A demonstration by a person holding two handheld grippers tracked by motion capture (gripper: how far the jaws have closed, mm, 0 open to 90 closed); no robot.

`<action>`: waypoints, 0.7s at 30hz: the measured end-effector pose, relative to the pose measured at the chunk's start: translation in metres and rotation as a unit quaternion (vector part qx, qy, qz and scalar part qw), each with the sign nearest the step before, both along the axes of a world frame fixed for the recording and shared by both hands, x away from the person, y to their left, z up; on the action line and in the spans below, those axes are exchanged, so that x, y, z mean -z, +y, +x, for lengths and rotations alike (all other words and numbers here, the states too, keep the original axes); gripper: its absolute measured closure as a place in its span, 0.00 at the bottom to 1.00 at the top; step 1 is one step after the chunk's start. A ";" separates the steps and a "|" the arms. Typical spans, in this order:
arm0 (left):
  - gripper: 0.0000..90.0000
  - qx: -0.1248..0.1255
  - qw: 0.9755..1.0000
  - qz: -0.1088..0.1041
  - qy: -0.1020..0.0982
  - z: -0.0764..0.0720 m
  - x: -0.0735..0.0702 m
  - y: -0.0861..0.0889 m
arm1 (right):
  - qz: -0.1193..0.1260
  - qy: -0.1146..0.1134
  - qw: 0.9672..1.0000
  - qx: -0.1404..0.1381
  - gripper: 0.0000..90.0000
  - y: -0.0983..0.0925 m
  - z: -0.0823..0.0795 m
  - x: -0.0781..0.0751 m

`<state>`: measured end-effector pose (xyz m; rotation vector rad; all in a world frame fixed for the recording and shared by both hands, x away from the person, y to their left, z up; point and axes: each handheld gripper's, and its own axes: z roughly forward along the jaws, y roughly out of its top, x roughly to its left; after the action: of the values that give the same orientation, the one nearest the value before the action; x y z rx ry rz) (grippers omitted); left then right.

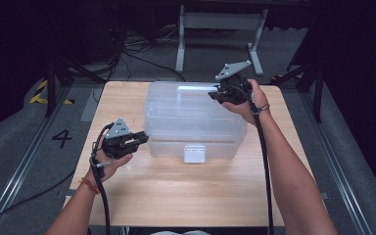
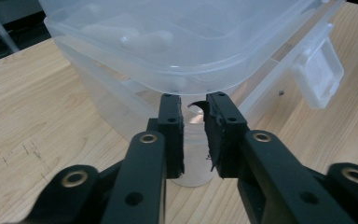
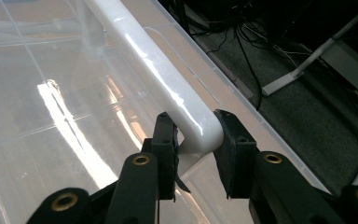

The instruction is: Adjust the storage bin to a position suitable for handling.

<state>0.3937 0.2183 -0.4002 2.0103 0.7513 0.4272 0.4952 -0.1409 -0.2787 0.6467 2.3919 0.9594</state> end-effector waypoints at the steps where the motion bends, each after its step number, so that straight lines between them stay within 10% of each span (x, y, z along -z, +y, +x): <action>1: 0.87 0.001 1.000 -0.002 0.000 0.000 0.001 0.001 | 0.001 -0.001 1.000 -0.001 0.80 0.000 0.000 0.001; 21: 0.95 -0.002 1.000 -0.005 -0.009 0.002 0.001 0.001 | 0.037 -0.044 0.998 0.015 0.75 -0.029 -0.021 -0.005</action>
<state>0.3956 0.2192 -0.4011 1.9936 0.7449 0.4436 0.4741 -0.1694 -0.2736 0.6522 2.2722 1.0449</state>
